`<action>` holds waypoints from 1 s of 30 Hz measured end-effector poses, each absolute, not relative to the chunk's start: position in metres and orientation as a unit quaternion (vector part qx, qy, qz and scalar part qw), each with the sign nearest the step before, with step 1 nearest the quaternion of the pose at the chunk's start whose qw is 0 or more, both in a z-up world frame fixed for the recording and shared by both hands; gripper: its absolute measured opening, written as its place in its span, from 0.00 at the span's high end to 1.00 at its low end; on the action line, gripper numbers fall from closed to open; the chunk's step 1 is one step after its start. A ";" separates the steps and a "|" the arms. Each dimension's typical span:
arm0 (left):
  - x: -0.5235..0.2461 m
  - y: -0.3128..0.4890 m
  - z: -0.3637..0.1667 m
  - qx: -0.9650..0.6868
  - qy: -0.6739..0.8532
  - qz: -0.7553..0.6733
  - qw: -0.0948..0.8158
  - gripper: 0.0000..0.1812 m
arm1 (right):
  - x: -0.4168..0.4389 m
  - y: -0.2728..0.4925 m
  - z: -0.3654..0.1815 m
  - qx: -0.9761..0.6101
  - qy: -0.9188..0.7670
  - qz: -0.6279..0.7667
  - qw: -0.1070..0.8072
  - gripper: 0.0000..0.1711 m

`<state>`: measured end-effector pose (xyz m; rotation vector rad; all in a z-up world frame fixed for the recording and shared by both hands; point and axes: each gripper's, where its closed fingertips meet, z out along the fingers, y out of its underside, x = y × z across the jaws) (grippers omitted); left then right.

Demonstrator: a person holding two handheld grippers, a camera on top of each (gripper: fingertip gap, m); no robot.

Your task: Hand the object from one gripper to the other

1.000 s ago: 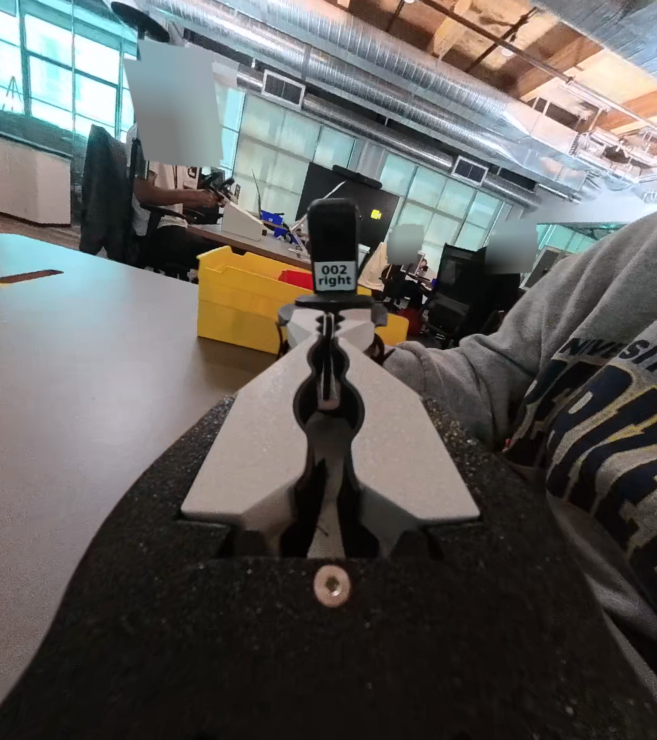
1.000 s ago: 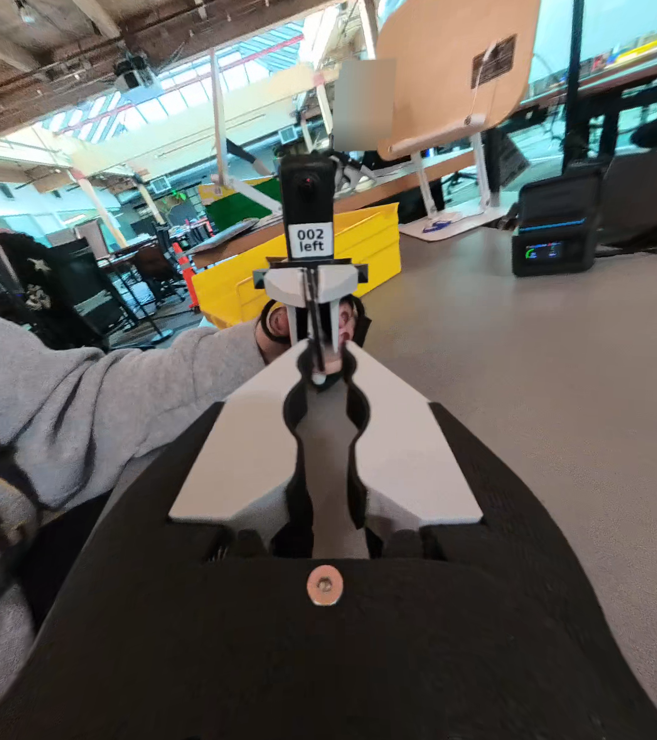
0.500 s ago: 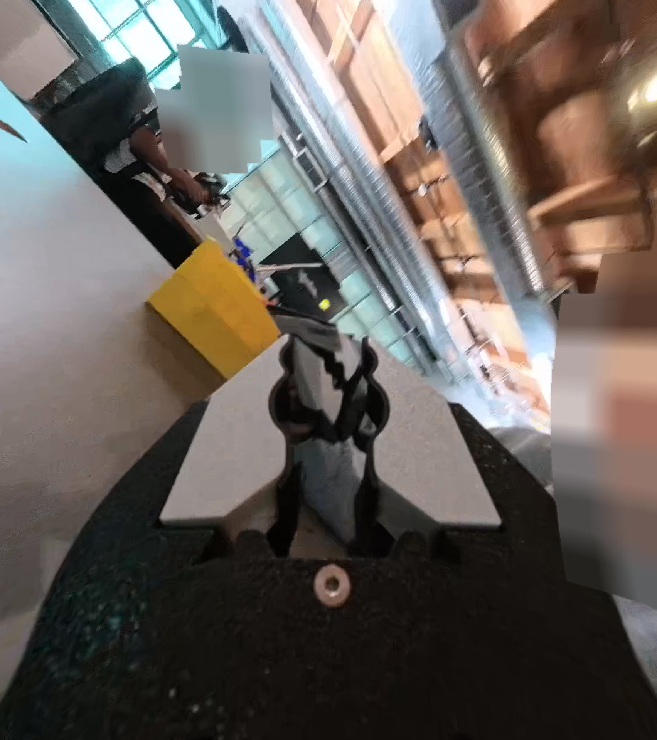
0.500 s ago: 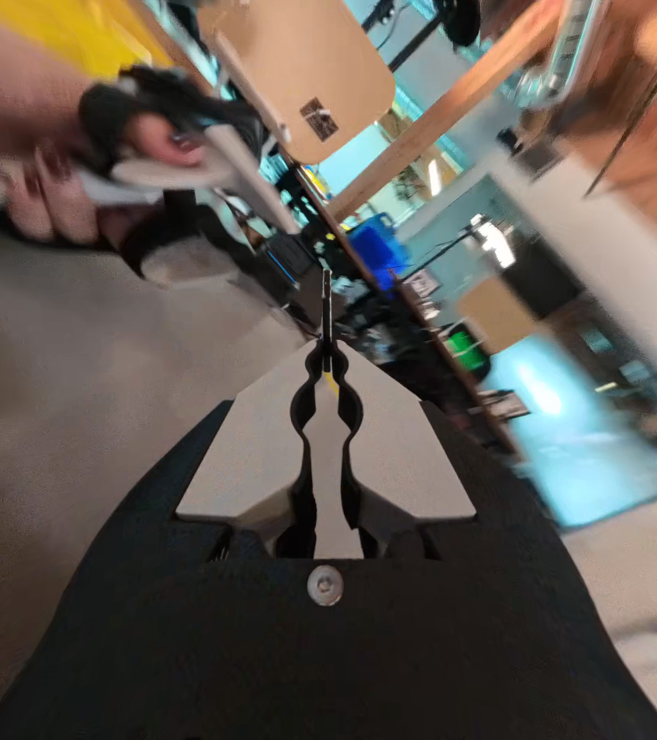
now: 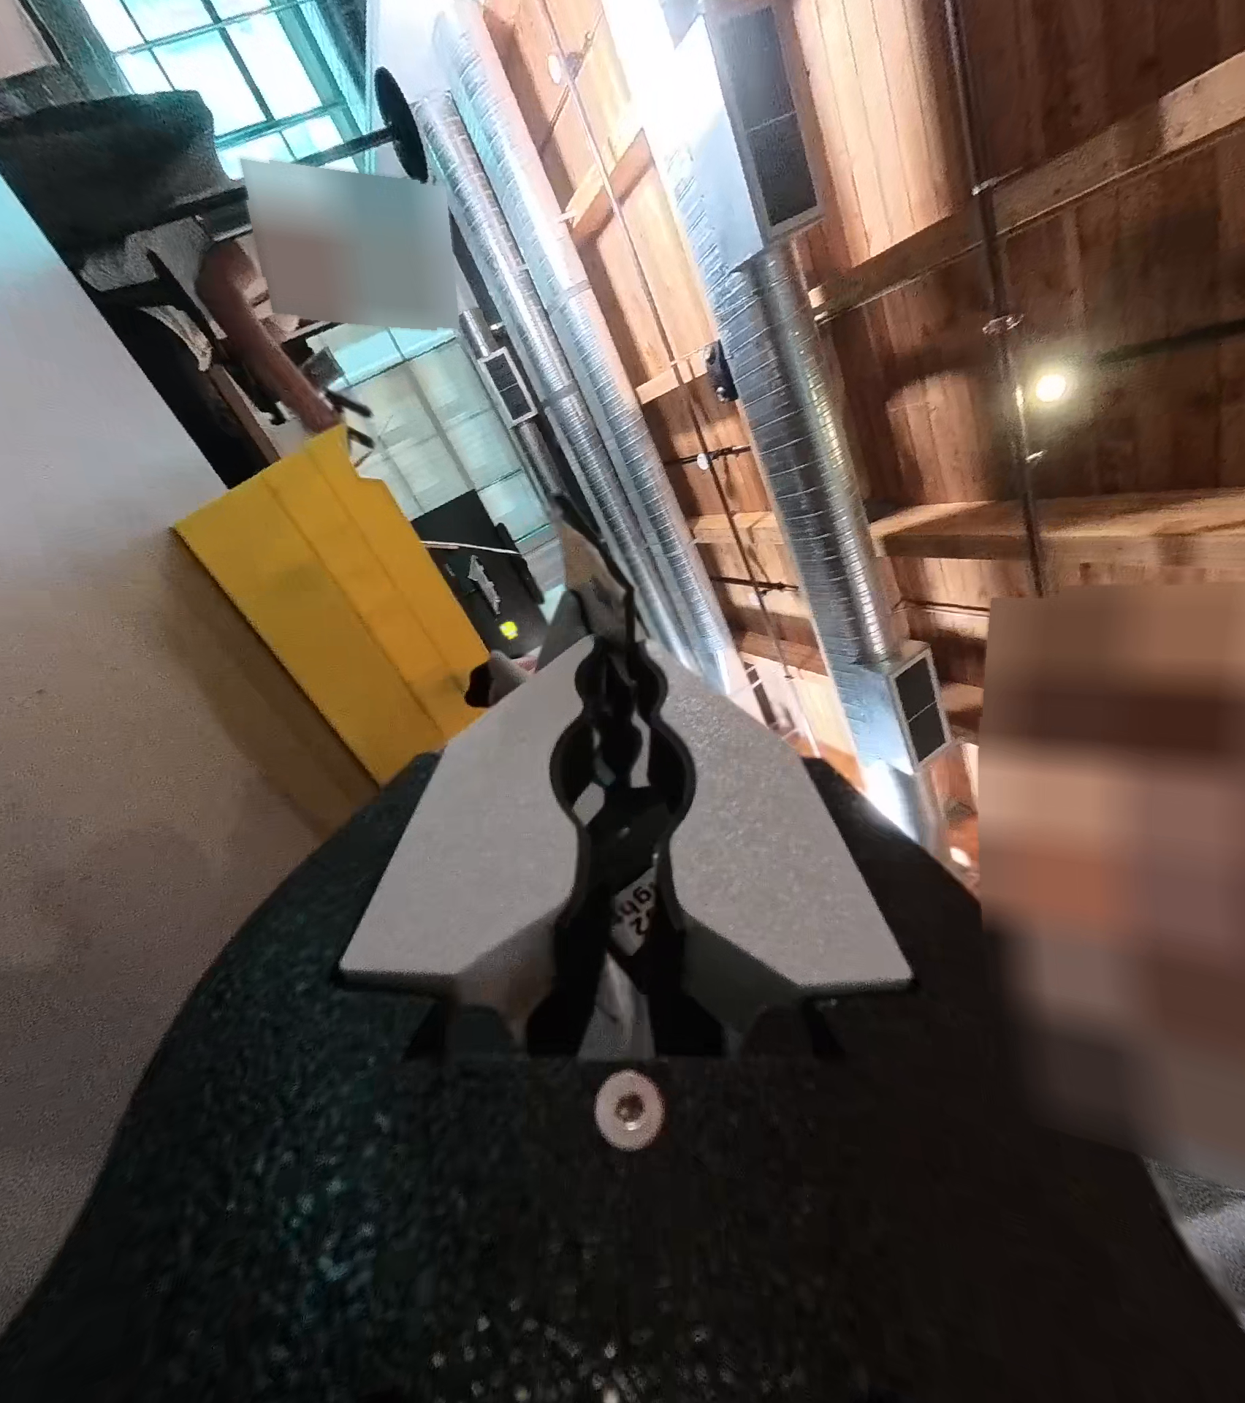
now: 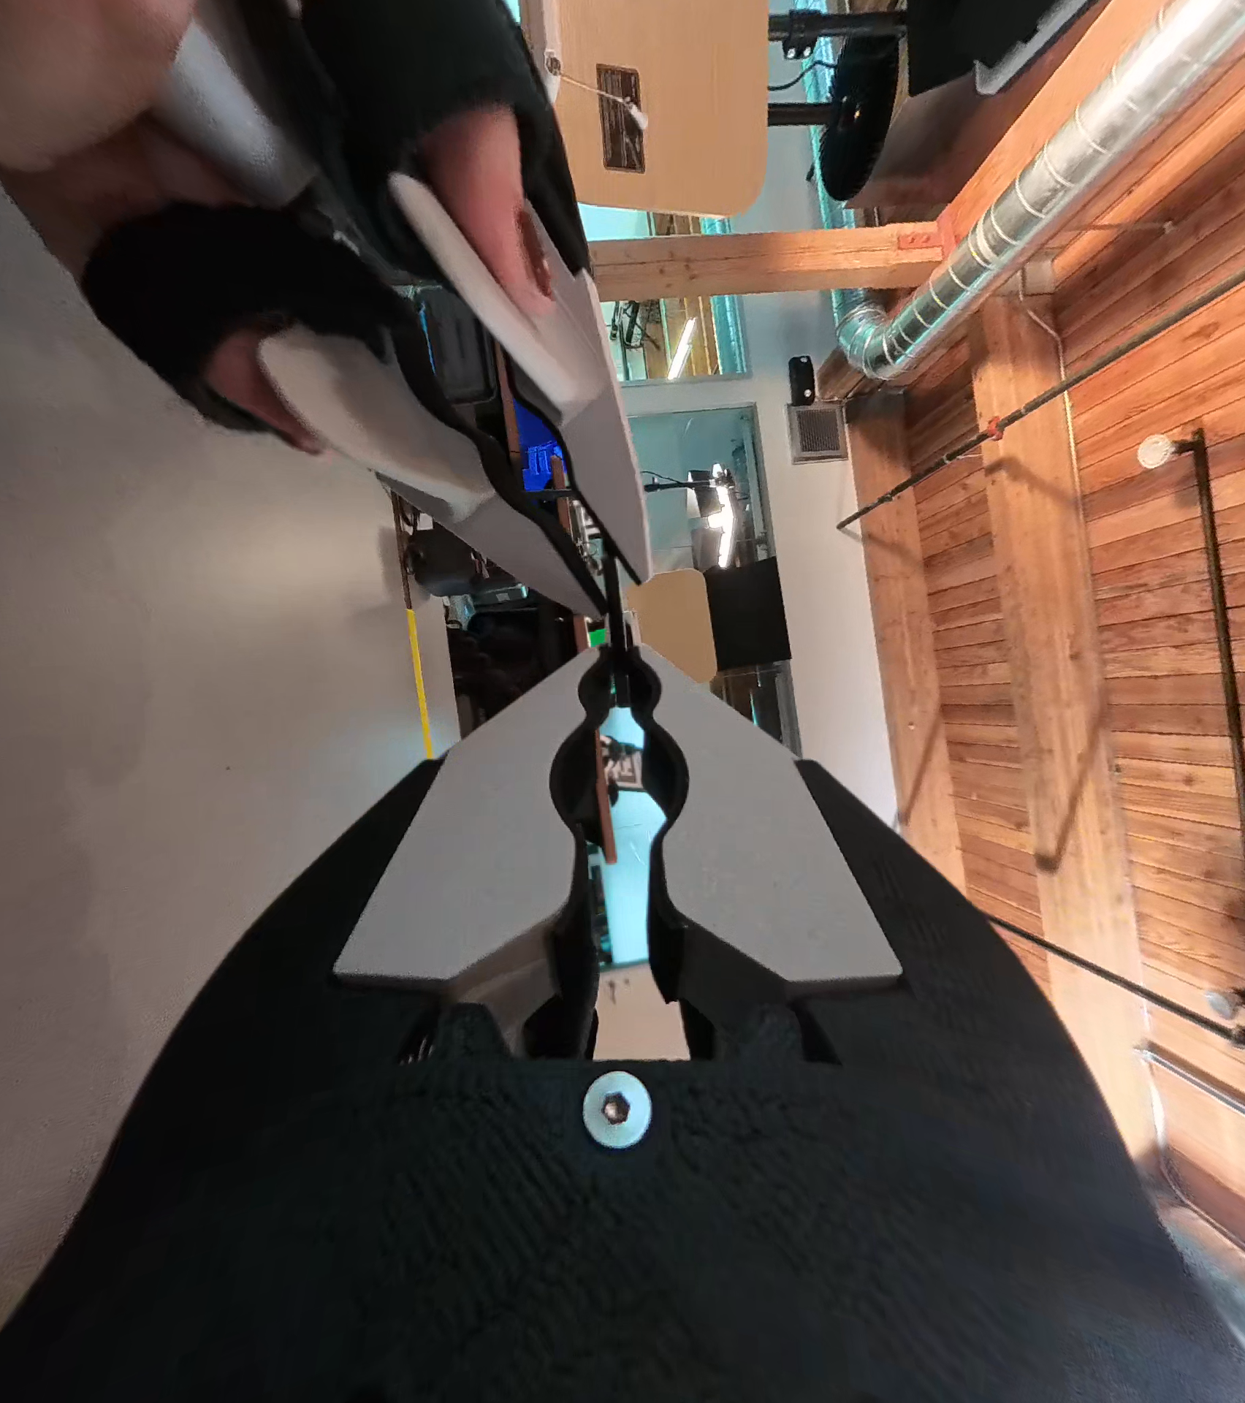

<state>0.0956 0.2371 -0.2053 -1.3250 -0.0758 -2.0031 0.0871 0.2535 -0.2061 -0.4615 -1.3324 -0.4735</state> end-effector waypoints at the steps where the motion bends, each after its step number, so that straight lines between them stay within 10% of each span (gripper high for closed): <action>1: 0.096 0.237 -0.207 -0.527 -0.018 -0.764 0.373 1.00 | 0.088 0.253 -0.204 -0.209 -0.601 -0.208 0.742 0.98; 8: 0.077 0.239 -0.204 -0.608 0.128 -0.556 0.553 1.00 | 0.088 0.240 -0.197 -0.429 -0.550 0.206 0.686 0.87; 15: 0.052 0.246 -0.208 -0.612 0.369 0.000 0.700 0.99 | 0.083 0.239 -0.200 -0.594 -0.287 0.694 0.289 0.78; 21: 0.054 0.246 -0.216 -0.484 0.496 0.362 0.623 1.00 | 0.074 0.236 -0.216 -0.612 -0.213 0.739 0.186 0.80; 30: 0.071 0.241 -0.225 -0.425 0.554 0.427 0.575 0.99 | 0.077 0.242 -0.219 -0.603 -0.182 0.759 0.166 0.95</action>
